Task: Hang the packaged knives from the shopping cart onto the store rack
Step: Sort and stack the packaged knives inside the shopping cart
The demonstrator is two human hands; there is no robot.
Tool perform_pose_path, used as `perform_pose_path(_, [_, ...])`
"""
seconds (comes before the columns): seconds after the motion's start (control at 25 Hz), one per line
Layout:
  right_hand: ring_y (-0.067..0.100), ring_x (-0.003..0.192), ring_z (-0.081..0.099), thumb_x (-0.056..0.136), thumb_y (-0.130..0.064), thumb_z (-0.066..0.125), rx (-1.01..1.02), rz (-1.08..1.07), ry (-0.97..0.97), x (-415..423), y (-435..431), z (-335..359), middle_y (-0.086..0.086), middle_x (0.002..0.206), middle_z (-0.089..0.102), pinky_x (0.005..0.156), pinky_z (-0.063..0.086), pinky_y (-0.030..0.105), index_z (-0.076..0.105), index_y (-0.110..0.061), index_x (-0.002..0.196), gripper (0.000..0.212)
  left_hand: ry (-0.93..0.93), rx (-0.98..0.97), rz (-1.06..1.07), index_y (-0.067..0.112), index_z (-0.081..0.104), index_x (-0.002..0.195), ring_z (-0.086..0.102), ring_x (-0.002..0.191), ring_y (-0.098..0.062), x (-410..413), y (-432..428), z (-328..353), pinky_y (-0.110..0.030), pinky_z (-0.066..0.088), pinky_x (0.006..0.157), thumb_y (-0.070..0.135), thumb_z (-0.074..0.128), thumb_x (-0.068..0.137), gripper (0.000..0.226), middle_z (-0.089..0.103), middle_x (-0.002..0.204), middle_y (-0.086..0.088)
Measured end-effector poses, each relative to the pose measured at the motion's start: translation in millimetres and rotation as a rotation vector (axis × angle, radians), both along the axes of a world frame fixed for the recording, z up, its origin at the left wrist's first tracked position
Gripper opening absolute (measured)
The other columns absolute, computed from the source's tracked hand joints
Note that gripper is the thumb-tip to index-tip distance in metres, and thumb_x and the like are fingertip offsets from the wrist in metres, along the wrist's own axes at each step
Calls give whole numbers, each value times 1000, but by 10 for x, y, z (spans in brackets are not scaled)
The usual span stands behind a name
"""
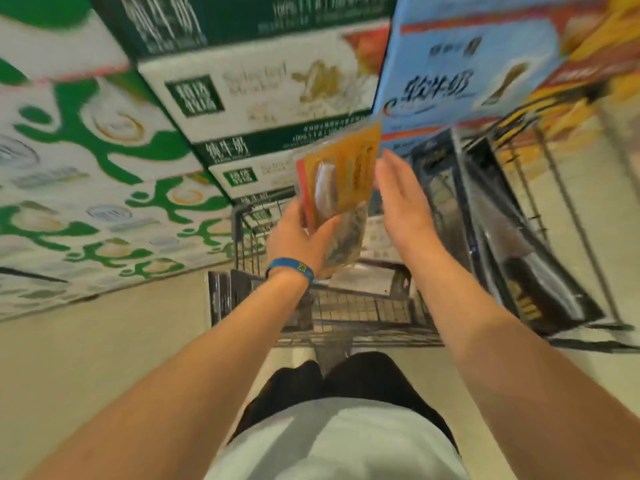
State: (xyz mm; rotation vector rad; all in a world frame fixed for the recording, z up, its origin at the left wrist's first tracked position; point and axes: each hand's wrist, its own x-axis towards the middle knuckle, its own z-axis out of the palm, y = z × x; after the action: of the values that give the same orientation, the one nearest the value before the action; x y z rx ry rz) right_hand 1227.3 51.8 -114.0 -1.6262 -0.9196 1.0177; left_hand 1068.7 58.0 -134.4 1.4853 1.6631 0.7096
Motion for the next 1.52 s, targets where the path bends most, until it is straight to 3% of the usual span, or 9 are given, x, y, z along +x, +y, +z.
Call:
perform_pose_path(0.28, [34,142,42,77,-62,75,389,4,-1035,510,-228,1683,11,151,48,118,31,53,44,-13,151,94,109,339,-543,14,47,128,66,96,-34,391,409,1294,-35,44,70,30,74,86,53,69,105,-6])
perform_pose_path(0.44, [29,95,65,61,-78,75,56,113,-1312,911,-478,2283,-6,93,68,82,48,42,51,-33,94,60,286,405,-840,12,43,131,64,92,-35,750,342,1692,-30,34,65,42,71,87,61,61,95,-6])
perform_pose_path(0.56, [15,67,57,52,-82,73,93,148,-1112,1286,-727,2497,-11,69,56,50,35,29,45,-30,74,63,257,387,-925,25,40,141,63,98,-27,1054,201,1835,-33,46,71,48,70,86,67,64,109,-1])
perform_pose_path(0.76, [0,74,66,60,-60,88,308,-263,-506,1784,-1317,2185,-10,86,71,60,53,21,65,-24,96,55,57,639,-730,24,58,126,57,103,-16,1418,93,1897,-31,49,88,49,75,81,54,62,109,3])
perform_pose_path(0.88, [2,76,72,60,-59,88,338,-569,-171,2011,-1602,2012,-12,85,74,63,59,25,63,-29,95,53,-36,959,-476,22,61,81,54,66,-6,1638,-173,1777,-26,45,58,58,50,95,40,61,71,4])
perform_pose_path(1.0, [15,80,77,63,-55,92,324,-759,145,2240,-1791,1920,-6,86,77,60,62,34,65,-21,101,57,-164,207,-662,27,67,67,63,49,-6,2170,-706,1684,-26,42,50,81,28,88,70,66,52,3])
perform_pose_path(1.12, [19,76,78,73,-46,88,320,-839,425,2391,-2020,1742,-4,85,79,56,62,37,62,-17,109,53,-786,-489,-492,18,69,105,73,69,-15,2716,-1034,1680,-29,53,56,66,55,84,54,77,83,-2])
perform_pose_path(1.36, [27,87,78,65,-40,86,190,-698,695,2836,-2525,1366,11,101,79,73,65,43,69,-17,113,56,-833,-300,-587,9,59,90,72,74,-23,3149,-1015,1651,-37,61,69,43,72,74,40,74,83,-11])
perform_pose_path(1.52, [27,83,69,69,-43,89,7,-408,404,3194,-2819,1222,13,97,73,78,62,41,69,-3,115,65,-834,-399,-707,20,72,97,73,77,-20,3196,-993,1612,-27,58,64,32,67,81,21,76,88,-7])
